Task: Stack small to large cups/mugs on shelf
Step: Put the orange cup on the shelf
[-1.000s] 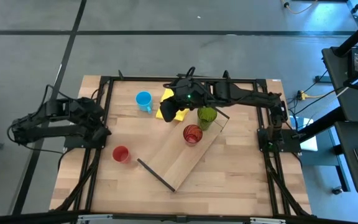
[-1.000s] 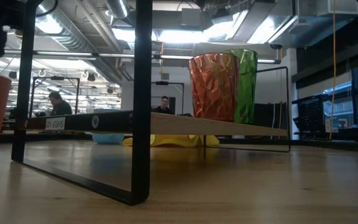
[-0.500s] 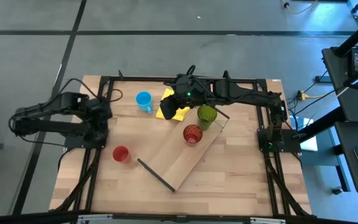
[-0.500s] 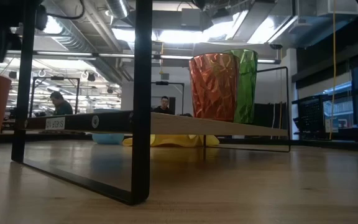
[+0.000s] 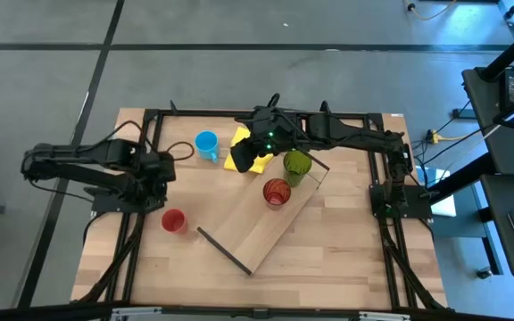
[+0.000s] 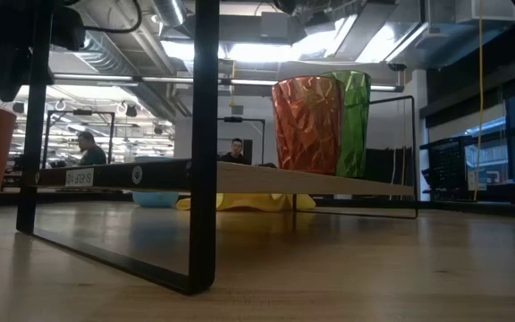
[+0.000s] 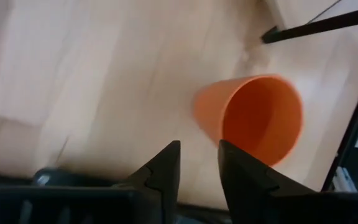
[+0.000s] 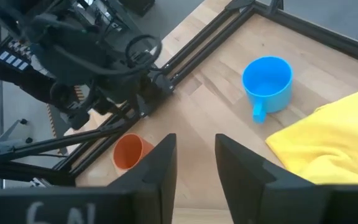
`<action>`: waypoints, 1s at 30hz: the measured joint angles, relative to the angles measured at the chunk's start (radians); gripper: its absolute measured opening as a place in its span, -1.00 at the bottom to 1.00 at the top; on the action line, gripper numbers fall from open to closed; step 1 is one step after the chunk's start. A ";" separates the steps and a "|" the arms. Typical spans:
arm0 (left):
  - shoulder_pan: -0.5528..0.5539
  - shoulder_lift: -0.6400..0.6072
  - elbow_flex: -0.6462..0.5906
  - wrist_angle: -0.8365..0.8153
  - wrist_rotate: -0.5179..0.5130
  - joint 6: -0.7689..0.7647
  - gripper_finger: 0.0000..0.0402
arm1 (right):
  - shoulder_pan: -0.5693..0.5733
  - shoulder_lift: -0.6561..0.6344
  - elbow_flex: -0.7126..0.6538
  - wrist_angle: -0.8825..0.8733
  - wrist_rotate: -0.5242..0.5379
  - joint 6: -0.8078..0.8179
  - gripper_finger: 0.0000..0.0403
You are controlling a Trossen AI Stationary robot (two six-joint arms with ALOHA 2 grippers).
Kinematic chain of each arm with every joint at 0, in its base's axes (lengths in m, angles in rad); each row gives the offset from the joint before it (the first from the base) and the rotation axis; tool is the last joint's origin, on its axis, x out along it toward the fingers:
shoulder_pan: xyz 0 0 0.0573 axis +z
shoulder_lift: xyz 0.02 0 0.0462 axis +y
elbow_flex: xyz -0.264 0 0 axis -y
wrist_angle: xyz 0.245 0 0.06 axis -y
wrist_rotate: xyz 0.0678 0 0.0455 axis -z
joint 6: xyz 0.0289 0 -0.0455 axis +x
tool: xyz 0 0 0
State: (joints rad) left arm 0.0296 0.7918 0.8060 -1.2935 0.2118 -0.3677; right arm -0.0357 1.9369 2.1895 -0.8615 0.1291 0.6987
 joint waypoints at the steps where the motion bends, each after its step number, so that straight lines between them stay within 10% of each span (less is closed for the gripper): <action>1: -0.015 0.000 -0.006 0.024 0.004 -0.017 -0.45 | 0.000 0.000 0.000 -0.001 0.000 0.000 -0.41; 30: -0.256 0.001 -0.176 0.227 -0.064 -0.202 -0.37 | -0.005 0.000 0.000 -0.058 -0.002 -0.080 -0.27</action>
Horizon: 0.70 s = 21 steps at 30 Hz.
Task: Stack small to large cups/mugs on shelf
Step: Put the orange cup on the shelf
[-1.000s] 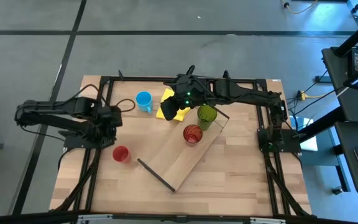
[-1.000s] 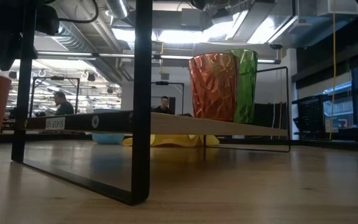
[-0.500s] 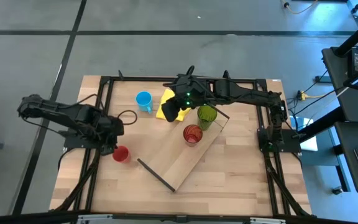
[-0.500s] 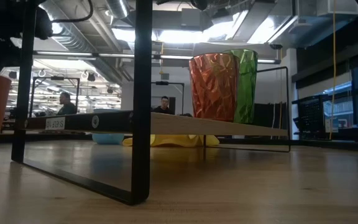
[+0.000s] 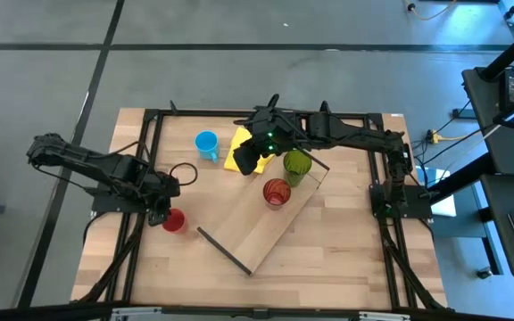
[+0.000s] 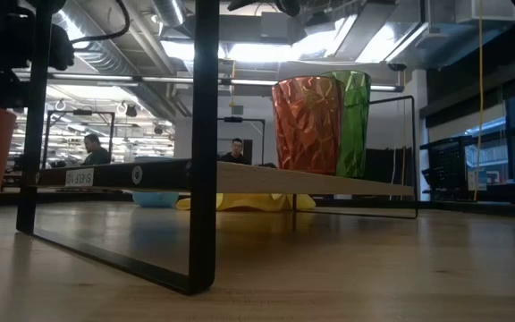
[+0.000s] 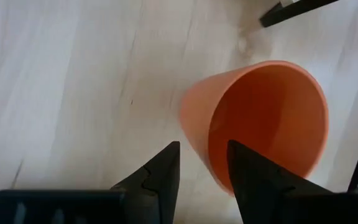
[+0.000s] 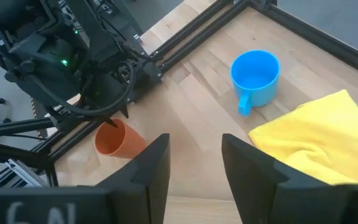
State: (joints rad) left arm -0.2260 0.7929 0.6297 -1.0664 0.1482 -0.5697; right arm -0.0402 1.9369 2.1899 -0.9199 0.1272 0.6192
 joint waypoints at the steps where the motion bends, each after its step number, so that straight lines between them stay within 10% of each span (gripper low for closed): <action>1: 0.000 0.000 -0.006 0.010 0.000 0.000 -0.37 | -0.001 0.000 0.000 0.000 0.000 -0.001 -0.27; 13: 0.000 0.000 -0.080 0.095 0.016 0.003 -0.44 | -0.009 0.000 0.000 -0.019 0.000 -0.023 -0.27; 21: 0.000 0.000 -0.080 0.135 0.022 0.030 -0.95 | -0.037 0.000 0.000 -0.031 -0.001 -0.022 -0.27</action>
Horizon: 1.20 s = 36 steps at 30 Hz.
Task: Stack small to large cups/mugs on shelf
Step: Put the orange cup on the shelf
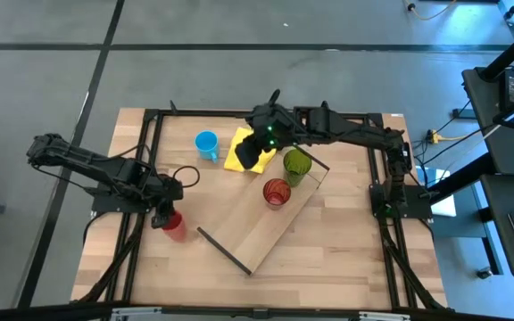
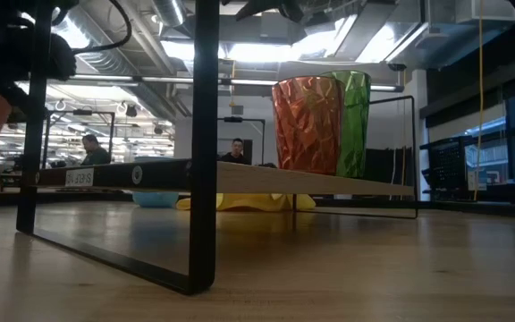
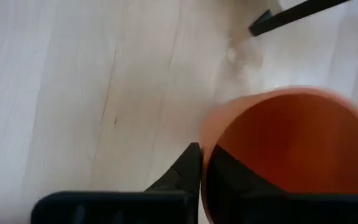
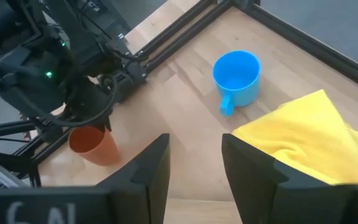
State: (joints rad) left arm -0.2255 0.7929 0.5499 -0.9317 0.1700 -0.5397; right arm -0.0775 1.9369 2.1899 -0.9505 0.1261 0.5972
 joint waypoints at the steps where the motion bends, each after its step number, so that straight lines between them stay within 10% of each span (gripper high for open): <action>1: 0.000 0.000 0.000 0.006 -0.003 0.000 -0.96 | -0.004 -0.001 0.000 0.002 -0.004 0.000 -0.27; 12: 0.098 0.000 0.257 -0.232 -0.199 0.089 -0.98 | -0.030 -0.015 0.000 0.017 -0.011 0.024 -0.27; 24: 0.297 0.219 0.502 -0.036 -0.191 0.162 -0.99 | 0.040 -0.202 0.002 0.166 0.345 -0.136 -0.27; 36: 0.229 0.562 0.703 0.002 -0.152 0.316 -1.00 | 0.285 -0.264 0.001 0.012 0.669 0.061 -0.27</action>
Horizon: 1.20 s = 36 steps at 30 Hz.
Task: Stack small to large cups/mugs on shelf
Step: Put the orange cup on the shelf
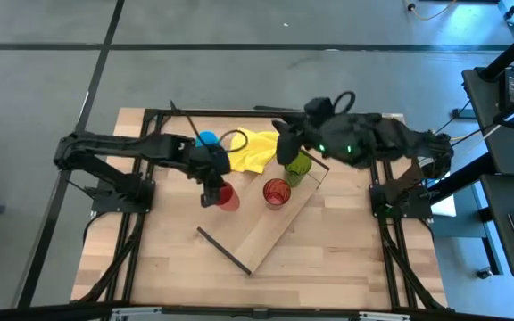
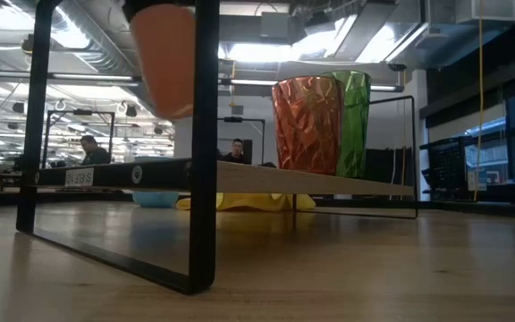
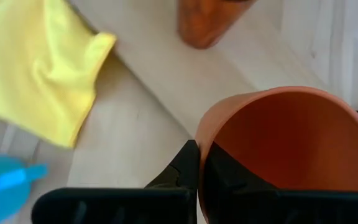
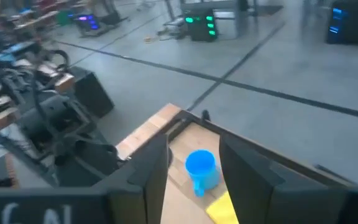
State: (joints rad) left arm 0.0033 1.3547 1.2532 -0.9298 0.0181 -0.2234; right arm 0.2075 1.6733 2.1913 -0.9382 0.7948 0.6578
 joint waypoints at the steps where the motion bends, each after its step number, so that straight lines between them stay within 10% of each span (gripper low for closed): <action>1: -0.011 0.015 0.015 0.000 0.000 0.011 -1.00 | 0.023 0.000 -0.001 -0.030 0.038 0.045 -0.27; 11: -0.122 0.174 0.066 0.066 -0.002 -0.003 -0.98 | 0.174 0.006 -0.001 -0.192 0.225 0.252 -0.27; 36: -0.124 0.474 0.282 0.078 -0.102 -0.168 -0.99 | 0.289 -0.007 -0.001 -0.392 0.206 0.314 -0.27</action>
State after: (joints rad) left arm -0.1204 1.8282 1.5356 -0.8516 -0.0837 -0.3915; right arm 0.4969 1.6661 2.1899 -1.3306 1.0012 0.9721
